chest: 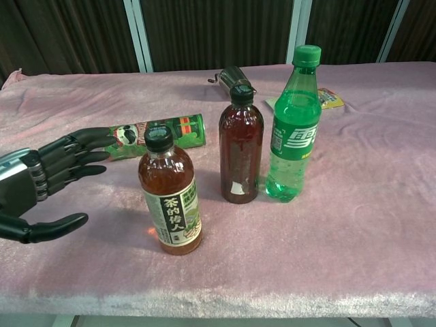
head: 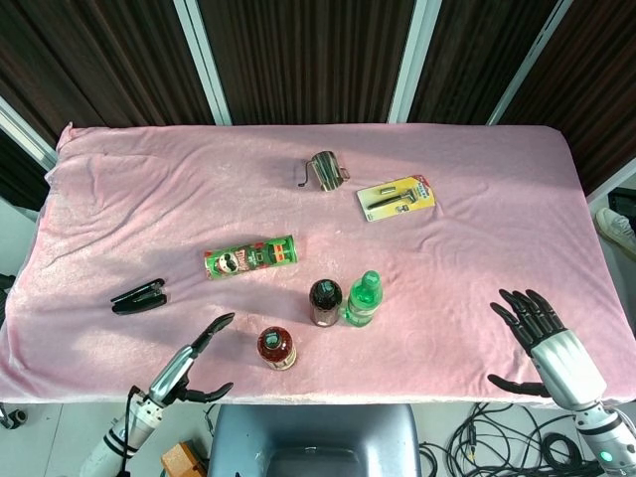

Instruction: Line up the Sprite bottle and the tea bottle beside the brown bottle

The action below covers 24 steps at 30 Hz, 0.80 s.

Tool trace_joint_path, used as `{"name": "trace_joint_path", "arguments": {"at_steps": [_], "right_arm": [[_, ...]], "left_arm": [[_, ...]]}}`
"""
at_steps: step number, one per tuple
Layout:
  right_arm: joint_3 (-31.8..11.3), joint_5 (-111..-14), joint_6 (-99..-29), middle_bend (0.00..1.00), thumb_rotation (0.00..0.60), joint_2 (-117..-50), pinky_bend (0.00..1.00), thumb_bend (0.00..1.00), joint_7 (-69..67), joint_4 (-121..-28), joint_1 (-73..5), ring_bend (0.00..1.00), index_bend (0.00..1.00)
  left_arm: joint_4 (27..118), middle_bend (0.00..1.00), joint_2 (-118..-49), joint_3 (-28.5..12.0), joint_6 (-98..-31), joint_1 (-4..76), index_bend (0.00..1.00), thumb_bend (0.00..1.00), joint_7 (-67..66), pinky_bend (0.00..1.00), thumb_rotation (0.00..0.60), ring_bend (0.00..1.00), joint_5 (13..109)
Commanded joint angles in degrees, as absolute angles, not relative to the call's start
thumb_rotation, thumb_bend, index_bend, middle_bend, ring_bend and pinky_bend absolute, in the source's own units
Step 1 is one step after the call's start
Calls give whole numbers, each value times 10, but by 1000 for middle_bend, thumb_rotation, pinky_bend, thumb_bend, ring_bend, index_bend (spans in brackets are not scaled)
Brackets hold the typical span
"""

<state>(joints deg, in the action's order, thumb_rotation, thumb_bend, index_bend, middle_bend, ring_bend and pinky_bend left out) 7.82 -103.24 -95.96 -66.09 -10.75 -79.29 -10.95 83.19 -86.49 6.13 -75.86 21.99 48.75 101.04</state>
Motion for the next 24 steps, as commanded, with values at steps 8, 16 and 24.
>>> {"name": "trace_joint_path", "arguments": {"at_steps": [8,16,24], "right_arm": [[73,-1039,-953,0,600,-655,51,130,-125,-793,-106,0,0],[70,-1041,-945,0,600,-650,51,130,-136,-792,-104,0,0],[69,-1046,-942,0,600,-645,51,130,-143,-795,-100,0,0]], "left_arm": [[837,0,-902,46,-697,260,0,288,471,118,600,2,979],[835,107,-927,26,-660,279,94,289,451,207,600,114,938],[827,340,-943,14,-639,291,339,289,448,341,600,266,913]]}}
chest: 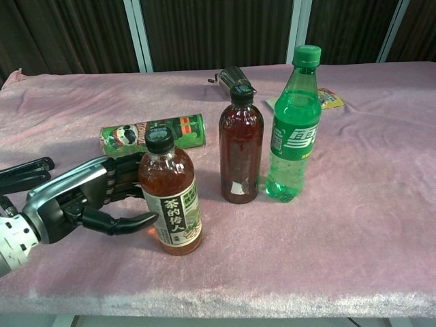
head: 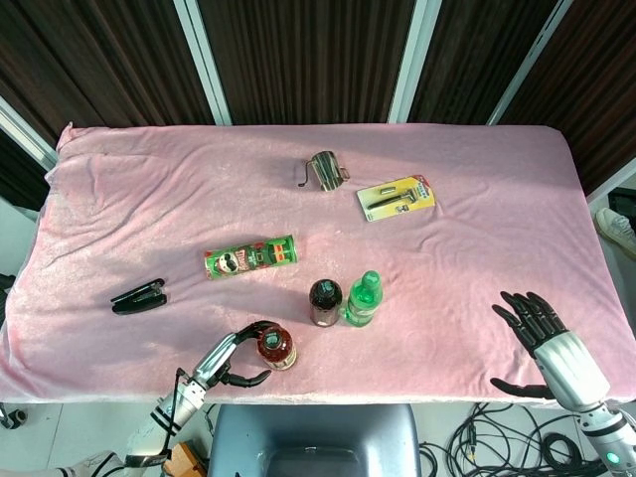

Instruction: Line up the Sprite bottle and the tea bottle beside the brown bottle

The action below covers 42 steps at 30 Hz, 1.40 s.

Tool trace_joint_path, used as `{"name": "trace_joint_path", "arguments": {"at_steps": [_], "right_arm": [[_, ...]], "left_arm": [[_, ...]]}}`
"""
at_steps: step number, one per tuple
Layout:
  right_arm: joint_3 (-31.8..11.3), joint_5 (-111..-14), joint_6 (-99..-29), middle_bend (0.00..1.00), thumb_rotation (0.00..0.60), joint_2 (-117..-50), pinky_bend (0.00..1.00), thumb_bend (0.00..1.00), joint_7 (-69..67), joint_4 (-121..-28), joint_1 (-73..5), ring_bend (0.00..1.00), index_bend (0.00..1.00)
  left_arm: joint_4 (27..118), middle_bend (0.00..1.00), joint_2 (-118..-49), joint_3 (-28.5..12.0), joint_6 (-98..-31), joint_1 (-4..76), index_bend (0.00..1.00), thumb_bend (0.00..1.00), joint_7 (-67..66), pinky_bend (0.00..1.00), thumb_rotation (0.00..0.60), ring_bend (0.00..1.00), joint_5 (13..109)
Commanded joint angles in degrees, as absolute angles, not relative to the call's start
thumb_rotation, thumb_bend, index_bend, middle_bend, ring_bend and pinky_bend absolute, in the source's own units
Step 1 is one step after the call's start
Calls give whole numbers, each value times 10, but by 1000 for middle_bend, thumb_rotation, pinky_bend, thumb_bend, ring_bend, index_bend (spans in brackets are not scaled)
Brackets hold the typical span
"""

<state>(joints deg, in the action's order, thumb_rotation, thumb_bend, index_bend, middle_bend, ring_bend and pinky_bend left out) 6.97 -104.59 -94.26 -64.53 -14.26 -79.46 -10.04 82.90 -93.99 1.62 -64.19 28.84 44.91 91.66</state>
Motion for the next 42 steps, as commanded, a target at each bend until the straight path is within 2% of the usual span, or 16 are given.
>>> {"name": "trace_joint_path", "arguments": {"at_steps": [1,9,19,23,29,35,42], "right_arm": [[69,-1046,-941,0,600,-644,51,130,-144,-795,-100,0,0],[70,-1048,-930,0,600,-636,51,130,-157,-801,-101,0,0],[68,-1050,-917,0,600,-635,51,130,-158,-805,-103,0,0],[68,-1051,-915,0,600,-634,51,129,-157,-806,-103,0,0],[68,-1052,-909,0,600,-633,51,129,-157,-807,-103,0,0],[68,-1053,-901,0,600,-634,51,129,-152,-810,-105,0,0],[64,-1046,-896,0,600,-634,51,129,-154,-810,-105,0,0]], "left_arm": [[826,366,-945,13,-637,292,366,289,446,355,600,284,911],[820,490,-957,10,-641,296,486,307,430,422,600,376,910],[802,647,-964,-1,-689,283,649,485,446,570,600,515,914],[800,669,-953,-12,-713,278,674,501,438,588,600,535,914],[793,668,-940,-58,-734,278,672,501,440,585,600,535,882],[783,661,-948,-101,-683,315,662,502,419,573,600,531,840],[785,655,-966,-119,-640,347,654,501,376,566,600,525,815]]}}
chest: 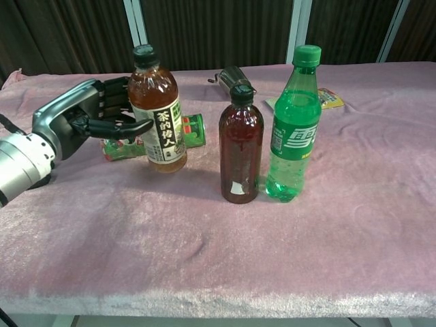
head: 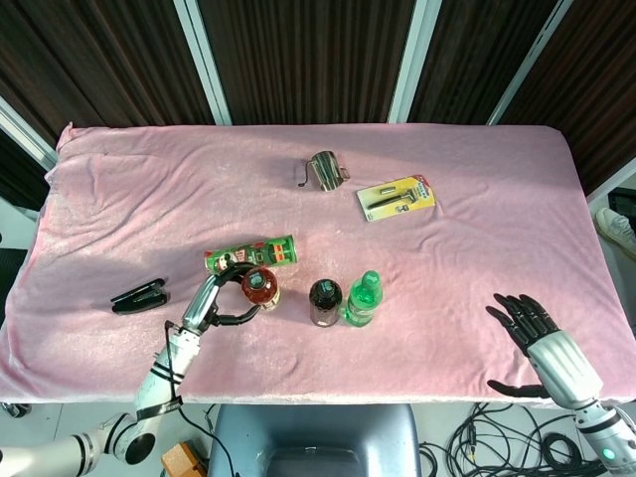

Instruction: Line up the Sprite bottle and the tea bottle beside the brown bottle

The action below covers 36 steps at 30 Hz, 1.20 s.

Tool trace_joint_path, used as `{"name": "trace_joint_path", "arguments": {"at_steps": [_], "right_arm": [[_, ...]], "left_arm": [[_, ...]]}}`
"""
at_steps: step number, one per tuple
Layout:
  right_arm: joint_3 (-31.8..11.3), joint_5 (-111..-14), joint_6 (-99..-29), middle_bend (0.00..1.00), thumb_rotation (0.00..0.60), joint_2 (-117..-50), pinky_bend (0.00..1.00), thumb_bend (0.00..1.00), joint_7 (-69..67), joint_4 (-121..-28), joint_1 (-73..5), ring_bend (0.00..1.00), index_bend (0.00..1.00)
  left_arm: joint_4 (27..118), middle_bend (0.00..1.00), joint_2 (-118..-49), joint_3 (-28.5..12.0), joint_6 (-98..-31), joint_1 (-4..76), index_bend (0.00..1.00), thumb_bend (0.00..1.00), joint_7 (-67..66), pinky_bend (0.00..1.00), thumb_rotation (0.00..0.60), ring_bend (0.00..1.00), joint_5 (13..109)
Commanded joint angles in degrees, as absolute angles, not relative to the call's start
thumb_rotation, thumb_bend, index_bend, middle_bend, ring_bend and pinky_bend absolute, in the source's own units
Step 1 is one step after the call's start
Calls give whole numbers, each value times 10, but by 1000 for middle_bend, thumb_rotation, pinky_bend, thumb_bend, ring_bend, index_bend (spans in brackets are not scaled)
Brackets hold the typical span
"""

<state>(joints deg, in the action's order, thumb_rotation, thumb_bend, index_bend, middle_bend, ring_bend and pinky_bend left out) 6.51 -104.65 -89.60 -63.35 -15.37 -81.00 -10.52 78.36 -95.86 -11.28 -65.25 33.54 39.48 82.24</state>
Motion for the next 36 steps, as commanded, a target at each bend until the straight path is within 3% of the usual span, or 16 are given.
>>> {"name": "trace_joint_path", "arguments": {"at_steps": [1,20,26,36], "right_arm": [[64,-1045,-895,0,600,-634,51,129,-155,-809,-105,0,0],[62,-1045,-893,0,600,-632,51,129,-167,-803,-106,0,0],[62,-1048,-895,0,600,-631,51,129,-165,-805,-105,0,0],[62,-1051,-897,0,600,-631,51,130,-162,-807,-104,0,0]], "left_arm": [[786,653,-969,-120,-636,350,653,502,369,565,600,523,812],[765,615,-1003,-110,-592,368,616,492,339,541,600,495,787],[766,557,-999,-104,-583,369,549,456,346,487,600,440,792],[762,454,-993,-92,-578,372,457,413,364,314,600,319,809]]}}
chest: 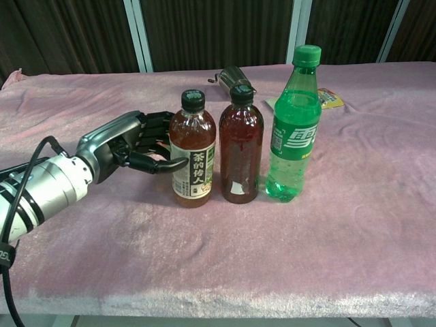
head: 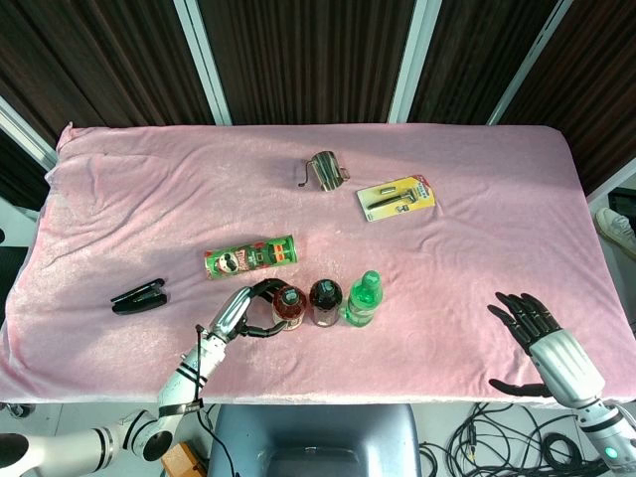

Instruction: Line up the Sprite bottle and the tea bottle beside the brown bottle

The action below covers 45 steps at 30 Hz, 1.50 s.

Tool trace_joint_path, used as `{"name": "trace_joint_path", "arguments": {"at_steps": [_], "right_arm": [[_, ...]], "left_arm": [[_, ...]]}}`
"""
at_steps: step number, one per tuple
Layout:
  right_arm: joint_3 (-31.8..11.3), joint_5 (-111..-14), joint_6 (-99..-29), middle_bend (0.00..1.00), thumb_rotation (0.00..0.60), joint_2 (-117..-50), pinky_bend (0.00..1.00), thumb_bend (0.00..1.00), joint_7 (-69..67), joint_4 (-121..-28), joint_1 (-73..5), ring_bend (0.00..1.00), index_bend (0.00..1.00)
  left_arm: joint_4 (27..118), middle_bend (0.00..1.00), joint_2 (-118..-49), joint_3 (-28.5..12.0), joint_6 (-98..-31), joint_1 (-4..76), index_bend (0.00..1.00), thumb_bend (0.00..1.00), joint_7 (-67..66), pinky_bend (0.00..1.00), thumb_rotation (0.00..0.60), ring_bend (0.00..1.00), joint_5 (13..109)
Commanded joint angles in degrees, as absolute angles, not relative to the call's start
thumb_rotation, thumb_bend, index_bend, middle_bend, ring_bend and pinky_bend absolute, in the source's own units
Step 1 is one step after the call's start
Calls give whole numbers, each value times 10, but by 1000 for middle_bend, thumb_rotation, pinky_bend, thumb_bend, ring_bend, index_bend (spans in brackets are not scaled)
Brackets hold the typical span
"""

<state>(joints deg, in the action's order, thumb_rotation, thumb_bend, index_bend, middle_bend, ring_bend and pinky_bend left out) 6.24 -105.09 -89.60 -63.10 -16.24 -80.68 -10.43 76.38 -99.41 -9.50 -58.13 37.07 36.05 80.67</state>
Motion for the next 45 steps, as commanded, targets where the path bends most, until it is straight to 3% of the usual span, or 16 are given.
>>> {"name": "trace_joint_path", "arguments": {"at_steps": [1,9,13,16,22,27,32,34,36,39,45], "right_arm": [[62,-1052,-898,0,600,-631,51,130,-162,-807,-104,0,0],[64,-1055,-898,0,600,-630,51,130,-165,-806,-104,0,0],[63,-1054,-898,0,600,-630,51,130,-164,-806,-104,0,0],[63,-1054,-897,0,600,-630,51,129,-163,-807,-104,0,0],[63,-1055,-896,0,600,-632,51,129,-158,-809,-103,0,0],[63,-1055,-896,0,600,-632,51,129,-156,-809,-103,0,0],[65,-1056,-903,0,600,-628,51,130,-156,-812,-99,0,0],[58,-1034,-905,0,600,-626,51,129,-136,-816,-87,0,0],[53,-1012,-896,0,600,-625,51,129,-106,-829,-80,0,0],[39,-962,-878,0,600,-626,51,130,-31,-860,-67,0,0],[34,-940,-863,0,600,-627,51,130,32,-899,-60,0,0]], "left_arm": [[761,439,-993,-92,-577,372,443,406,370,301,600,306,809],[748,316,-998,-90,-572,376,345,398,381,213,600,203,811],[752,151,-993,-87,-575,374,205,364,375,74,600,52,813],[756,56,-991,-88,-582,372,131,352,372,44,600,3,814],[772,0,-974,-83,-594,364,31,338,360,15,600,0,820],[781,0,-963,-78,-612,355,19,336,353,8,600,0,828],[809,0,-881,-32,-678,312,0,336,320,0,600,0,882],[820,0,-735,40,-766,220,0,341,147,0,600,0,910],[872,0,-680,56,-823,159,0,348,31,0,600,0,878],[900,0,-679,53,-928,78,0,357,-42,0,600,0,847],[901,0,-674,63,-956,57,0,364,-53,0,600,0,893]]}}
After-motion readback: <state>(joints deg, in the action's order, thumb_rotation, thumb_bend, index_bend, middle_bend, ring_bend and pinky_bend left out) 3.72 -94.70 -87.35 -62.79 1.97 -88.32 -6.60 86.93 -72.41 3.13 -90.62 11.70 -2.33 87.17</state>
